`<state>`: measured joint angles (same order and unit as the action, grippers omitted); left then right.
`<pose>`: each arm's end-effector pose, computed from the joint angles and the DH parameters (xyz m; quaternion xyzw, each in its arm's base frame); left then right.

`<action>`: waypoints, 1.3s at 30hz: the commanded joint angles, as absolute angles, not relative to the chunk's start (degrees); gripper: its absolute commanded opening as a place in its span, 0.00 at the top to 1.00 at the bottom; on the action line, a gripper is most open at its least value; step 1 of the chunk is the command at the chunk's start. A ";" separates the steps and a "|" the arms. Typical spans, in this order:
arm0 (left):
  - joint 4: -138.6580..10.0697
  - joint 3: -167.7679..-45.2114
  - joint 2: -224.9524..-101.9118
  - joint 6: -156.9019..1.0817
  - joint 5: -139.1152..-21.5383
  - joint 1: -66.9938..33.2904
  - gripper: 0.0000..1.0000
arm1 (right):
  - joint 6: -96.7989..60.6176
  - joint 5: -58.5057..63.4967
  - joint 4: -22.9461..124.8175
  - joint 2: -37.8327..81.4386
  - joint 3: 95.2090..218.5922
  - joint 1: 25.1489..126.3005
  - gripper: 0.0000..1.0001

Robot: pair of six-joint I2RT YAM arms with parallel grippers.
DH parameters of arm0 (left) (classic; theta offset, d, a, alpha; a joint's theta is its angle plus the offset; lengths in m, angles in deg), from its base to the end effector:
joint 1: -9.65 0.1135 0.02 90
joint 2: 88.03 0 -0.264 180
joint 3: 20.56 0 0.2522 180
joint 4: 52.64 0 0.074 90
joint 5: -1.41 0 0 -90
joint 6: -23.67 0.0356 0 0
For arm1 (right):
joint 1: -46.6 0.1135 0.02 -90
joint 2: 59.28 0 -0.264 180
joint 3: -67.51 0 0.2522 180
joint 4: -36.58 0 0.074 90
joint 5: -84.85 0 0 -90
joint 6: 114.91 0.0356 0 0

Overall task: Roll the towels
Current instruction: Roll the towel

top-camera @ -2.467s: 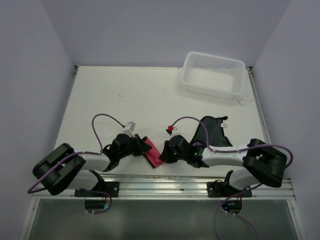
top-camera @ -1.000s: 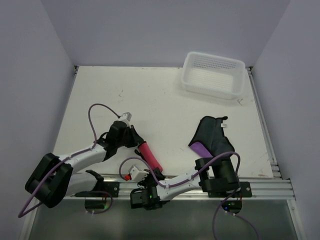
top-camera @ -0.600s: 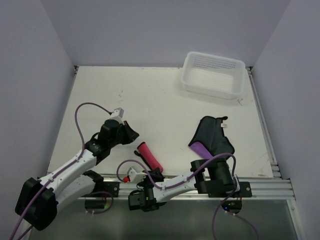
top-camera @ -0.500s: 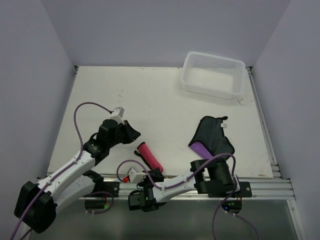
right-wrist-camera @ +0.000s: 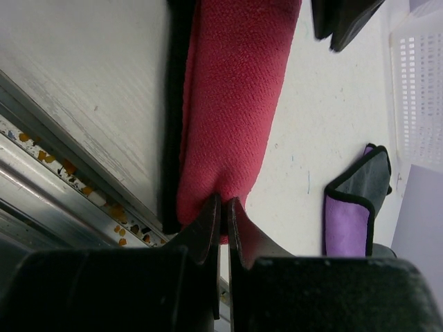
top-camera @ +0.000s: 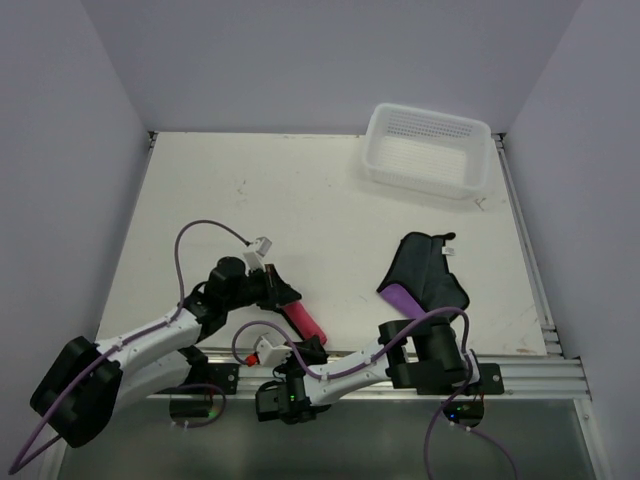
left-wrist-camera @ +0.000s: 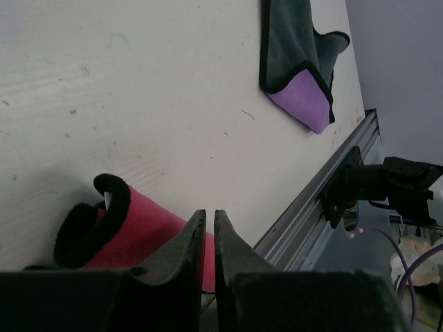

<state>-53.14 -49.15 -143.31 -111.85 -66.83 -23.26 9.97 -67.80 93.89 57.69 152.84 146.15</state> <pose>0.1525 -0.1144 0.1683 0.0057 0.8439 -0.4483 0.2946 -0.0279 0.3564 0.1261 -0.4529 0.7243 -0.1941 0.4823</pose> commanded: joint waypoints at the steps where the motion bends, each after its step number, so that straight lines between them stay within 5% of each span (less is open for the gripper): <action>1: -45.83 -47.95 -146.11 -112.65 -66.69 -26.73 0.87 | 10.95 -68.25 94.29 58.58 154.13 146.53 1.00; 10: -60.32 -48.82 -152.63 -107.64 -77.59 -27.88 0.88 | 10.52 -69.22 93.32 55.16 152.99 146.44 1.00; 17: -57.88 -46.37 -152.97 -108.96 -78.22 -27.97 0.89 | 10.69 -68.34 91.83 52.18 152.28 146.44 0.99; 23: -55.15 -44.08 -153.42 -109.66 -78.83 -27.88 0.91 | 11.66 -66.85 88.50 43.31 148.34 145.56 0.63; 31: -52.43 -42.06 -153.86 -109.75 -78.13 -27.88 0.91 | 10.96 -57.90 78.66 25.99 137.72 141.44 0.51; 39: -51.02 -39.95 -152.36 -110.71 -77.69 -27.88 0.91 | 12.35 -26.18 57.56 13.50 124.34 123.70 0.40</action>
